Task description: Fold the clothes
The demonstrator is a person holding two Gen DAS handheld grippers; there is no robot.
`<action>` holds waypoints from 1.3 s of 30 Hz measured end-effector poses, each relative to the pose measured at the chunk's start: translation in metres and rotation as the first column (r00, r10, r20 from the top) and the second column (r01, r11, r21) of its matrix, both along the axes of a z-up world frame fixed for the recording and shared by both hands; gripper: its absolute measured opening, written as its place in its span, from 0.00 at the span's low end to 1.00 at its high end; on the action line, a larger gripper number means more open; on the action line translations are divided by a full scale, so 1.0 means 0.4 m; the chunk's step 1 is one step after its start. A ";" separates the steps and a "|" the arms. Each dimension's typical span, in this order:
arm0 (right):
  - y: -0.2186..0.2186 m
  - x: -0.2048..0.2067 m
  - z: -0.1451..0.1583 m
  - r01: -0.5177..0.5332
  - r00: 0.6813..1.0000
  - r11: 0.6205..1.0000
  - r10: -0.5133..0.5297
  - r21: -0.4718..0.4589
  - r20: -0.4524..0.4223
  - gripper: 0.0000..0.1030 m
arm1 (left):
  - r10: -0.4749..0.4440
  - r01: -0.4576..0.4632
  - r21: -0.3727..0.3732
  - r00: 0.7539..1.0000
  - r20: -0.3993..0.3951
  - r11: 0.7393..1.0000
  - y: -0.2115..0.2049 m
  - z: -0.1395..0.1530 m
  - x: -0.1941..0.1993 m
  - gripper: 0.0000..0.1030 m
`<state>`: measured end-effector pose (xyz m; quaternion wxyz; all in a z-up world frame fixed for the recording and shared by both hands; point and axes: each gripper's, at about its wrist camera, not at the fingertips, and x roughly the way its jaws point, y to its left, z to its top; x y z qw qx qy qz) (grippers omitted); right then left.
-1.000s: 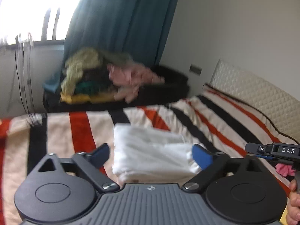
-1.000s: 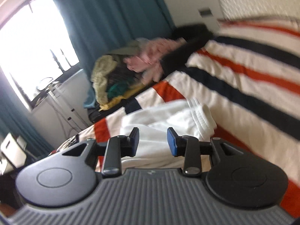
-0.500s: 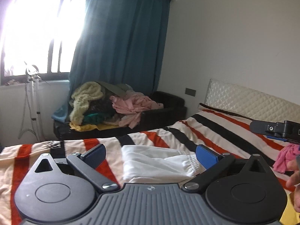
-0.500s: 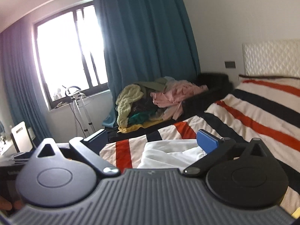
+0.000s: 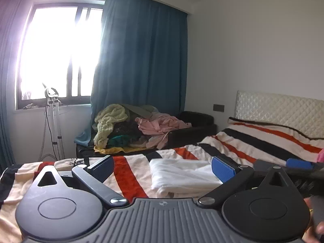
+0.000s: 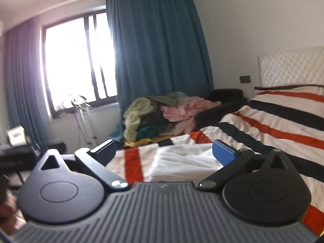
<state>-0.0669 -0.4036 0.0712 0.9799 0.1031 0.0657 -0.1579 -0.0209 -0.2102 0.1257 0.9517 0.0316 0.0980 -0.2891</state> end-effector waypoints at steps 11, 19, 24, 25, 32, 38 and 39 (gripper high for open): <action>0.054 0.044 -0.152 0.030 0.996 0.999 -0.033 -0.038 -0.082 1.00 | 0.016 -0.016 -0.001 0.998 -0.068 1.000 0.003 -0.125 0.099 1.00; 0.049 0.066 -0.174 0.031 0.993 0.999 -0.032 -0.013 -0.111 1.00 | 0.044 -0.045 -0.013 0.993 -0.112 0.999 0.016 -0.149 0.135 1.00; 0.038 0.069 -0.180 0.038 0.994 0.999 -0.036 0.012 -0.106 1.00 | 0.054 -0.054 0.001 0.992 -0.111 0.999 0.016 -0.154 0.136 1.00; 0.038 0.069 -0.182 0.039 0.994 0.999 -0.037 0.013 -0.106 1.00 | 0.054 -0.054 0.001 0.992 -0.114 0.999 0.015 -0.155 0.136 1.00; 0.037 0.078 -0.185 0.038 0.991 0.999 -0.035 0.021 -0.125 1.00 | 0.051 -0.049 0.024 0.992 -0.113 0.999 0.003 -0.162 0.129 1.00; 0.039 0.084 -0.186 0.031 0.991 0.999 -0.027 0.025 -0.135 1.00 | 0.051 -0.047 0.032 0.992 -0.116 0.998 0.000 -0.165 0.127 1.00; 0.037 0.084 -0.186 0.032 0.990 0.999 -0.027 0.028 -0.135 1.00 | 0.051 -0.047 0.030 0.992 -0.118 0.998 0.002 -0.165 0.128 1.00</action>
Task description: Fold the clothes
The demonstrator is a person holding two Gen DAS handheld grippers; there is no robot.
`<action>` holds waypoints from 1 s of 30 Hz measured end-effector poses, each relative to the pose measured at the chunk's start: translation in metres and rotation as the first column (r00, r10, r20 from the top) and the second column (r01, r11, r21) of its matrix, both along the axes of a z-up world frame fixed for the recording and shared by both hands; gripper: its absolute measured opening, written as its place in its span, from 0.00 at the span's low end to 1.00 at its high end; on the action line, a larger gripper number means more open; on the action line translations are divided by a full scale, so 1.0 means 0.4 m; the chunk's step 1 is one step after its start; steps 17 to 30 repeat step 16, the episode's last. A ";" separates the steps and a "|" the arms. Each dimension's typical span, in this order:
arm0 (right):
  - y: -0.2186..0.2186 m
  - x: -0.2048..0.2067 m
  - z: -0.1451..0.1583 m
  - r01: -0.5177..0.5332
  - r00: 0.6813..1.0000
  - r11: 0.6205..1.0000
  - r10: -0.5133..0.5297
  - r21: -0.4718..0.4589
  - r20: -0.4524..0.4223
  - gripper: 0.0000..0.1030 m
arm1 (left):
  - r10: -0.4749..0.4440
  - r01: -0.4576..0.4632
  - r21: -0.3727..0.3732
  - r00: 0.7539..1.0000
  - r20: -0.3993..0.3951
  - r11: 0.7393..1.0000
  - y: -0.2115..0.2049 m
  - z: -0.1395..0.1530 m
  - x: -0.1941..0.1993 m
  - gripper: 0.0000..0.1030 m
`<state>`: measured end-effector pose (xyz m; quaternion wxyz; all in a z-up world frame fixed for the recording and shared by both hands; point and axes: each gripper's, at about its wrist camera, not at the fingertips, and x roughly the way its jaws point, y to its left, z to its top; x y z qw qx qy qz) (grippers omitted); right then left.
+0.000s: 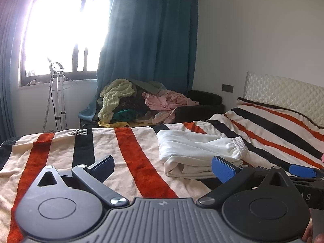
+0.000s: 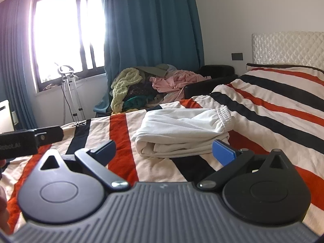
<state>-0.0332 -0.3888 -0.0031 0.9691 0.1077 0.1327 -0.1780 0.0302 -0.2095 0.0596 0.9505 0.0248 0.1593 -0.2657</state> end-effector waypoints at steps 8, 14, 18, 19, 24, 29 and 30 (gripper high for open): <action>0.004 -0.001 0.000 -0.002 1.000 1.000 0.002 -0.009 -0.002 1.00 | 0.006 -0.006 -0.003 1.000 -0.021 1.000 0.005 -0.004 0.005 1.00; 0.007 0.004 0.000 0.003 1.000 1.000 -0.003 -0.015 -0.011 1.00 | -0.004 0.004 -0.001 1.000 -0.009 1.000 0.004 -0.001 -0.004 1.00; 0.009 0.002 0.000 0.004 1.000 1.000 -0.004 -0.016 -0.010 1.00 | -0.007 0.007 0.002 1.000 -0.007 1.000 0.002 0.000 -0.008 1.00; 0.009 0.002 0.000 0.004 1.000 1.000 -0.004 -0.016 -0.010 1.00 | -0.007 0.007 0.002 1.000 -0.007 1.000 0.002 0.000 -0.008 1.00; 0.009 0.002 0.000 0.004 1.000 1.000 -0.004 -0.016 -0.010 1.00 | -0.007 0.007 0.002 1.000 -0.007 1.000 0.002 0.000 -0.008 1.00; 0.009 0.002 0.000 0.004 1.000 1.000 -0.004 -0.016 -0.010 1.00 | -0.007 0.007 0.002 1.000 -0.007 1.000 0.002 0.000 -0.008 1.00; 0.009 0.002 0.000 0.004 1.000 1.000 -0.004 -0.016 -0.010 1.00 | -0.007 0.007 0.002 1.000 -0.007 1.000 0.002 0.000 -0.008 1.00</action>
